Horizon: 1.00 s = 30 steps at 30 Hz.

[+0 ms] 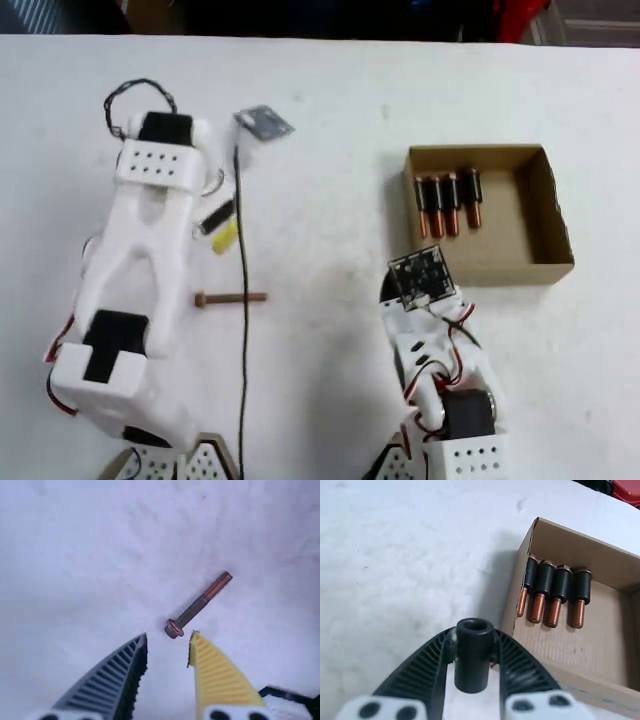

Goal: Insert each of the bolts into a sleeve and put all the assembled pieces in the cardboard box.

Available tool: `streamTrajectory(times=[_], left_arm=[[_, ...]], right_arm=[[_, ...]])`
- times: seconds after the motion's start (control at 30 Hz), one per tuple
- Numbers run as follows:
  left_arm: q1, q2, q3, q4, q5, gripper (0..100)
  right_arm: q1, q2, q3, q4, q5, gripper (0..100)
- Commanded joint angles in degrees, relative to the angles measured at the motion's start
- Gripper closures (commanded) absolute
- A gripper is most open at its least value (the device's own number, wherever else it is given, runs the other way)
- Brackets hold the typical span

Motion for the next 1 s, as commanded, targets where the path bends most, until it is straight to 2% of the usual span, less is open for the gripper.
streamTrajectory(times=[0.0, 0.17, 0.3, 0.47, 0.77, 0.83, 0.97], left_arm=[[0.57, -2.86, -3.34, 1.49, 13.27, 83], [3.56, -2.86, -3.43, 1.58, 28.31, 83], [6.9, -2.86, -3.78, 1.67, 35.34, 83], [8.75, -4.88, -3.87, 1.67, 39.47, 83], [8.31, -21.32, -2.73, 1.67, 39.82, 83], [8.57, -23.52, 0.79, 1.58, 40.35, 83], [8.31, -26.51, 10.37, 1.05, 46.59, 83]], right_arm=[[0.04, -0.66, -0.35, -1.45, -0.09, 98.1], [0.04, -0.66, -0.35, -1.45, -0.09, 98.1], [0.04, -0.66, -0.35, -1.45, -0.09, 98.1], [0.04, -0.66, -0.35, -1.45, -0.09, 98.1], [0.04, -0.66, -0.35, -1.45, -0.09, 98.1], [0.04, -0.66, -0.35, -1.45, -0.09, 98.1], [0.04, -0.66, -0.35, -1.45, -0.09, 98.1]])
